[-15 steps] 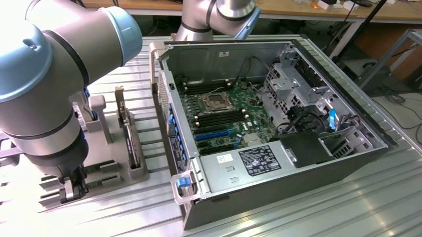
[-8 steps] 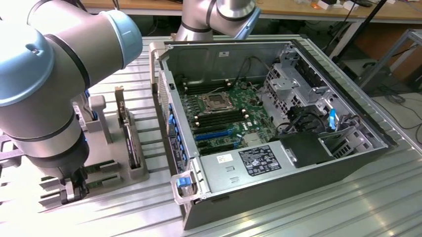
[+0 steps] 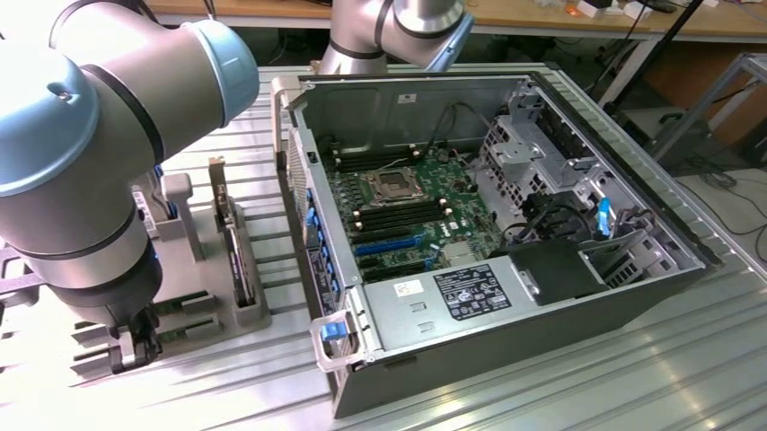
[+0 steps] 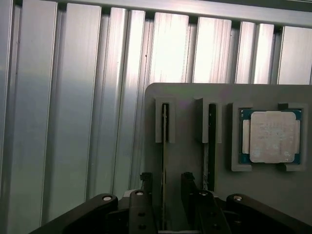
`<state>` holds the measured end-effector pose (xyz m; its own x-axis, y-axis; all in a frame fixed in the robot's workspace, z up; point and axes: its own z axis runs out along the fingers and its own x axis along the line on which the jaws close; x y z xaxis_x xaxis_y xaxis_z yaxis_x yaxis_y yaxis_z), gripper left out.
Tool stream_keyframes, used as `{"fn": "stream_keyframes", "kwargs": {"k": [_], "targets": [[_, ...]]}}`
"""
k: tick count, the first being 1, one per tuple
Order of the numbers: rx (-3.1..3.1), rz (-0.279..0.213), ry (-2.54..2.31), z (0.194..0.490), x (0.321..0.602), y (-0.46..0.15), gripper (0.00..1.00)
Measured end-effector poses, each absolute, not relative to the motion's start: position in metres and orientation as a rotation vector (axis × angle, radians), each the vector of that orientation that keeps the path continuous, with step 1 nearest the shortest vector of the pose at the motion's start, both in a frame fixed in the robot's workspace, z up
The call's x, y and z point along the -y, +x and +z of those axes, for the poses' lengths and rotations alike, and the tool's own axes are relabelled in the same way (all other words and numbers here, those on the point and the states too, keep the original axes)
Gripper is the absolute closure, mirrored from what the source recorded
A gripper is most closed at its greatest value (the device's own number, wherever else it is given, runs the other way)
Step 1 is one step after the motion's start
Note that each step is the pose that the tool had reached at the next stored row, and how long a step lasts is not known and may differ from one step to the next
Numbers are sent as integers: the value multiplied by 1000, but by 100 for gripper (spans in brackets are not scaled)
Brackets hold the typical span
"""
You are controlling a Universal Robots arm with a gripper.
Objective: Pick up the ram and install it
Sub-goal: 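Pick up the ram and move it above insertion slot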
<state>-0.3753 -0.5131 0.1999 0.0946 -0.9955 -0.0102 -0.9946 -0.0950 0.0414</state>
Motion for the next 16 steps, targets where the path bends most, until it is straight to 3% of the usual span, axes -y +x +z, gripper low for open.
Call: {"fn": "stream_keyframes", "kwargs": {"k": [3,5,10,11,16], "targets": [[2097,-55,2306,200,513,-375,64],[2097,-55,2306,200,513,-375,78],[2097,-55,2306,200,513,-375,79],[2097,-55,2306,200,513,-375,85],[2097,-55,2306,200,513,-375,86]]}}
